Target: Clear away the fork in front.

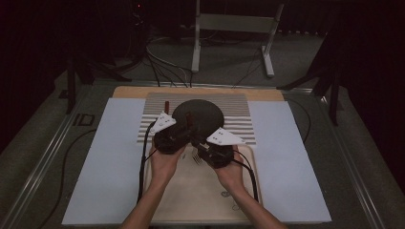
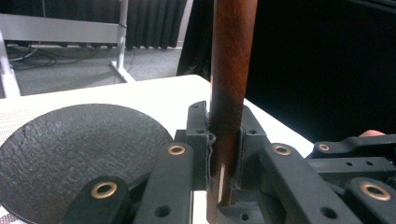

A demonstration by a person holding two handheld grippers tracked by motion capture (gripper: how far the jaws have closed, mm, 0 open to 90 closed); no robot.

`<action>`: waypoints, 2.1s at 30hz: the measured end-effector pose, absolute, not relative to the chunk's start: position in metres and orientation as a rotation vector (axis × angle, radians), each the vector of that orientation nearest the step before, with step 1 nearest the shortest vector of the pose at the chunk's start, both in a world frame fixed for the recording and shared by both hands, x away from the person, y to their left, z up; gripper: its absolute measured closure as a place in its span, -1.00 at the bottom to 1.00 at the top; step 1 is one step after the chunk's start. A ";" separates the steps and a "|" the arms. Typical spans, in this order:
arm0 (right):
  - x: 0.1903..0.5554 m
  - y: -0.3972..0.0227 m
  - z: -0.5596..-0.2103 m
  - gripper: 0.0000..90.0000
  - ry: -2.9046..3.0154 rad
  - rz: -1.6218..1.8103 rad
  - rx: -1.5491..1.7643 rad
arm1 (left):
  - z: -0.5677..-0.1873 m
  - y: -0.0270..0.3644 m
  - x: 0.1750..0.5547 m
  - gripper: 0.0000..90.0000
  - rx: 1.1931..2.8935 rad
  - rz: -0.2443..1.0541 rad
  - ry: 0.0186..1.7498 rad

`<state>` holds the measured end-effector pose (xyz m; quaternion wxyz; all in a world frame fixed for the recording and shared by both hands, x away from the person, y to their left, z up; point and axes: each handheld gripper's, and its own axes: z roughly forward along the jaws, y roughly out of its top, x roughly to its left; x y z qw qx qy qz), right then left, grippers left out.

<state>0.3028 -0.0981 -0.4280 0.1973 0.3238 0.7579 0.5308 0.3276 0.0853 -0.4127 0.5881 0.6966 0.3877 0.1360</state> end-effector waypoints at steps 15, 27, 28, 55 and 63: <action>0.306 -0.116 -0.425 -0.45 2.110 1.433 0.848 | -0.411 0.095 0.329 0.78 1.628 0.327 0.931; 0.316 -0.148 -0.433 -0.68 2.074 1.351 0.963 | -0.408 0.113 0.329 0.78 1.642 0.324 0.952; 0.316 -0.148 -0.433 -0.68 2.074 1.351 0.963 | -0.408 0.113 0.329 0.78 1.642 0.324 0.952; 0.313 -0.230 -0.437 -0.72 1.942 1.222 1.140 | -0.399 0.166 0.308 0.78 1.736 0.215 0.895; 0.309 -0.243 -0.441 -0.72 1.933 1.195 1.165 | -0.401 0.179 0.295 0.78 1.775 0.171 0.877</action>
